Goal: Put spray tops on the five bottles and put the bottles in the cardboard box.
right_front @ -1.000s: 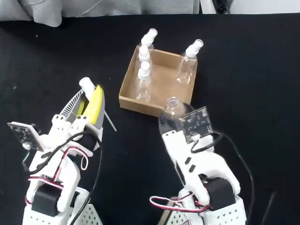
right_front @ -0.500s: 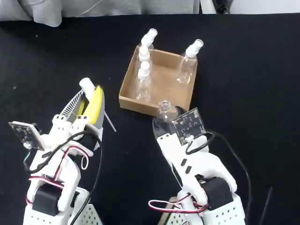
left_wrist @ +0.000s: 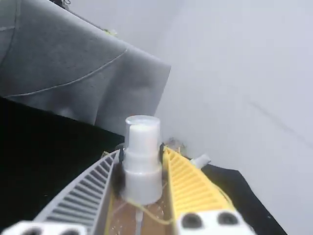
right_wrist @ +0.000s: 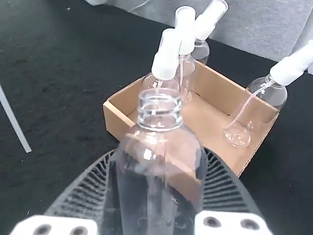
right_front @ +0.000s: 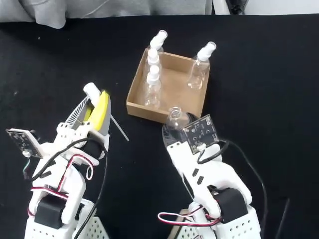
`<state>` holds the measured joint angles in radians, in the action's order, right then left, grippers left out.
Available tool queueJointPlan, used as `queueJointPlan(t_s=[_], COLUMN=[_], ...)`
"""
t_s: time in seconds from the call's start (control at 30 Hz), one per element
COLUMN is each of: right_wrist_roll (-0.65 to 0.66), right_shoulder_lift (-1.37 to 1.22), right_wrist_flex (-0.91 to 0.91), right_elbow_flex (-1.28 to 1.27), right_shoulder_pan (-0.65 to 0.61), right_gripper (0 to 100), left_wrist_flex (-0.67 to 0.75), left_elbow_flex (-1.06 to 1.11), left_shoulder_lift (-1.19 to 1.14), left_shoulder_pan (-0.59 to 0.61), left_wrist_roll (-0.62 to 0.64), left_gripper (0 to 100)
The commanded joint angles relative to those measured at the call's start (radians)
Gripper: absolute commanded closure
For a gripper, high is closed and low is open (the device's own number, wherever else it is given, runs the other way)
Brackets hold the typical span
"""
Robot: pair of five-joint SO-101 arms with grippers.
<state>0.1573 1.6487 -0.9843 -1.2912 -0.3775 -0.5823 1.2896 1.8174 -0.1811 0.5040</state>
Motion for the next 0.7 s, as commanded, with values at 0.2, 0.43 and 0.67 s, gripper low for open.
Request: queueJointPlan(t_s=[0.2,0.43,0.67], right_wrist_roll=[0.011,0.011,0.011], right_shoulder_lift=[0.016,0.016,0.016], right_wrist_flex=[0.110,0.170,0.170], right_elbow_flex=[-0.073,-0.130,-0.134], right_shoulder_pan=[-0.089,-0.133,-0.133], right_gripper=[86.3,86.4,86.1], left_wrist_flex=[0.025,0.023,0.025], left_elbow_flex=[-0.042,-0.050,-0.050], left_shoulder_lift=[0.009,0.009,0.009], left_shoulder_pan=[0.111,0.147,0.147], left_wrist_roll=[0.133,0.261,0.348], left_gripper=[97,97,97])
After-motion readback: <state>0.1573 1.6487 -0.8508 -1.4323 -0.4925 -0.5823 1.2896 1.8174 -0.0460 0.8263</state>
